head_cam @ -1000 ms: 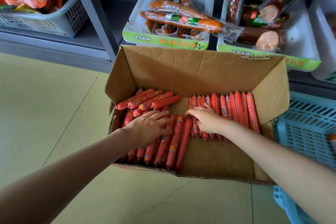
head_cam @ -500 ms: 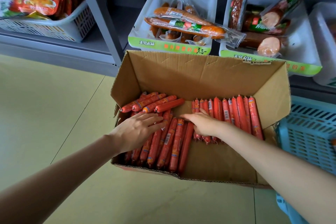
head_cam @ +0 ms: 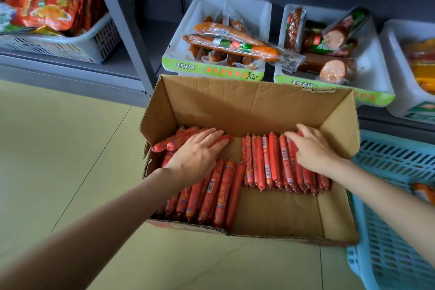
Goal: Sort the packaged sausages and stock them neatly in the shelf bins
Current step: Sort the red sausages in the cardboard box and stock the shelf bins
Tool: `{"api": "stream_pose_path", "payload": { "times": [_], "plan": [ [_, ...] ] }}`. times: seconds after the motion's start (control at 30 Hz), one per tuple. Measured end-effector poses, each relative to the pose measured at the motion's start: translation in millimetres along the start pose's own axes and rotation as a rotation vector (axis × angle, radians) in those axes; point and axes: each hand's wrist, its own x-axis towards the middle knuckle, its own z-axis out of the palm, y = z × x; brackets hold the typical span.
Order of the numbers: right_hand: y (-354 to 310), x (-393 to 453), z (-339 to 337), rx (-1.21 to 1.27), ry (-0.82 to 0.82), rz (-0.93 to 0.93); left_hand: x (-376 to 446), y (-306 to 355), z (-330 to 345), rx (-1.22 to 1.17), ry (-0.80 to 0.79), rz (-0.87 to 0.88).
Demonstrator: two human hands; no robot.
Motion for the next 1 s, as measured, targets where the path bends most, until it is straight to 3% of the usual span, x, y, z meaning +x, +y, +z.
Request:
{"api": "stream_pose_path", "payload": {
  "times": [0.1, 0.17, 0.33, 0.5, 0.7, 0.83, 1.0],
  "plan": [
    [-1.5, -14.5, -0.4, 0.141, -0.013, 0.257, 32.5, 41.4, 7.1, -0.324, 0.018, -0.176],
    [-9.1, -21.7, 6.3, 0.17, -0.104, 0.317, 56.0, 70.2, 14.0, -0.441, -0.142, -0.259],
    [-23.1, -9.4, 29.6, 0.226, -0.118, 0.435, 90.5, 107.2, 38.5, -0.442, -0.414, -0.475],
    [-17.4, 2.4, 38.8, 0.302, -0.07, 0.453, 110.4, 114.0, 49.0, -0.582, -0.477, -0.753],
    [-14.2, 7.2, 43.8, 0.381, -0.033, 0.419, 132.9, 110.9, 44.1, -0.503, -0.591, -0.974],
    [-6.8, 4.9, 43.1, 0.427, 0.02, 0.388, 133.3, 91.8, 47.0, -0.516, -0.638, -0.925],
    [-6.5, 3.7, 47.1, 0.372, 0.032, 0.347, 129.6, 88.7, 53.6, -0.543, -0.556, -0.857]
  ]
}}
